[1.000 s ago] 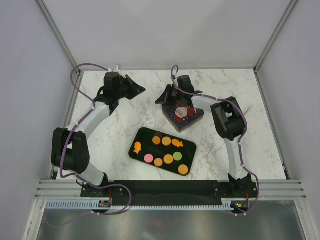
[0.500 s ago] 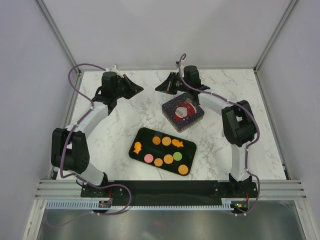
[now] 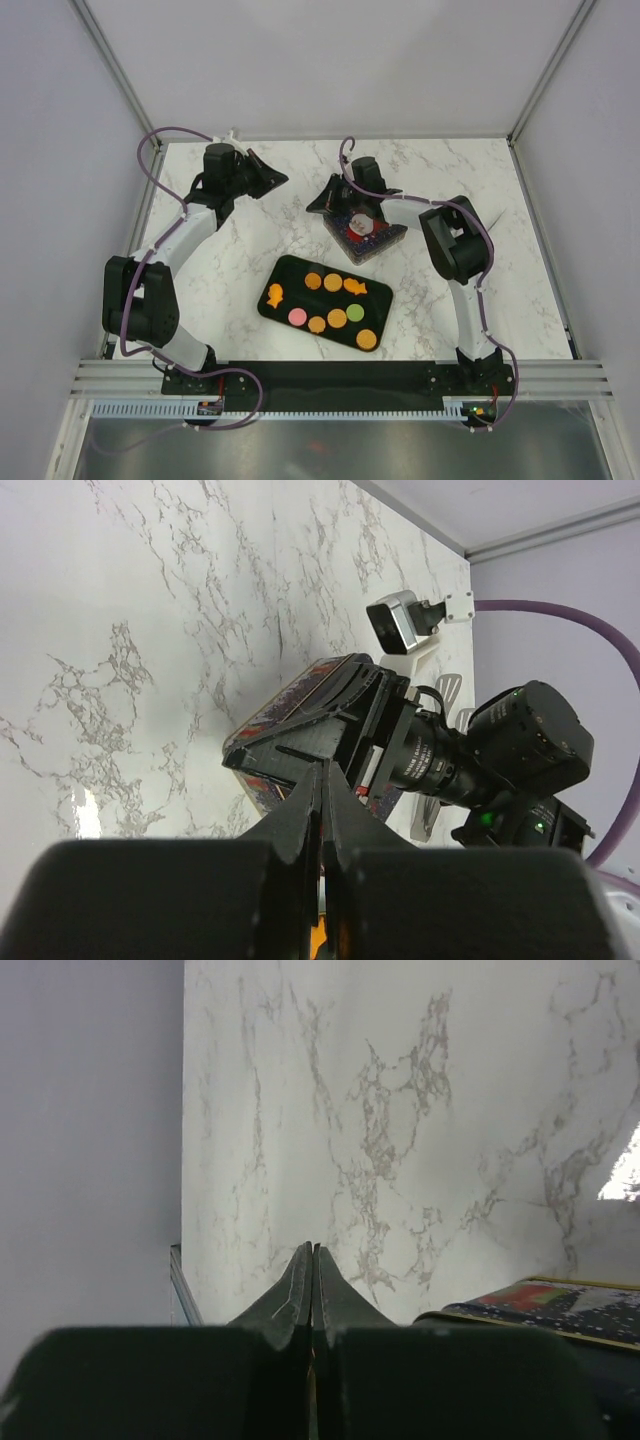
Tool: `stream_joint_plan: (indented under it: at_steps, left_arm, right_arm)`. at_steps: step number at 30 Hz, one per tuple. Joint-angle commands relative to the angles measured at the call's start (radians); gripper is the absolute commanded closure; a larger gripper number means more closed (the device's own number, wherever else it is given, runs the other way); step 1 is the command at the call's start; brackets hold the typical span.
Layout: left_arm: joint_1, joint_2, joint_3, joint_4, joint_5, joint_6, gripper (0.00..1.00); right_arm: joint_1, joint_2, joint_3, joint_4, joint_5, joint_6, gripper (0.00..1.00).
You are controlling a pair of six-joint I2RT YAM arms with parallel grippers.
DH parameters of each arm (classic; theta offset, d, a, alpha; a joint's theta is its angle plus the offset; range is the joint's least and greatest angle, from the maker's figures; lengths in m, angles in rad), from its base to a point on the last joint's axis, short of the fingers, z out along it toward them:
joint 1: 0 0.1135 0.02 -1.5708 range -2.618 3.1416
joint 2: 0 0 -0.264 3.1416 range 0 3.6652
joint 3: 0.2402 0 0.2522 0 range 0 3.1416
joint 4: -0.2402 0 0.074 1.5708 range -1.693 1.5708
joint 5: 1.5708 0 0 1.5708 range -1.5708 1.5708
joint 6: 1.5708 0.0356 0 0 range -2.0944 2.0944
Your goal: Pack the cookies
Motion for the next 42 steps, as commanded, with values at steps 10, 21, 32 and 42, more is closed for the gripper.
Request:
stream_joint_plan:
  at_steps: [10,21,32,42]
  left_arm:
    - [0.003,0.004,0.013,0.009,0.031,0.031,0.97]
    - [0.0,0.043,-0.008,0.049,0.077,0.031,0.54]
    - [-0.107,0.312,0.203,-0.037,0.073,0.18,0.34]
    - [-0.161,0.446,0.305,-0.11,0.042,0.249,0.34]
  right_arm:
    - [0.005,0.009,0.041,-0.128,0.075,-0.086,1.0]
    - [-0.101,-0.159,0.203,-0.175,0.098,-0.109,0.66]
    - [-0.253,-0.566,-0.205,-0.347,0.349,-0.179,0.35]
    - [-0.256,-0.738,-0.538,-0.318,0.377,-0.185,0.23]
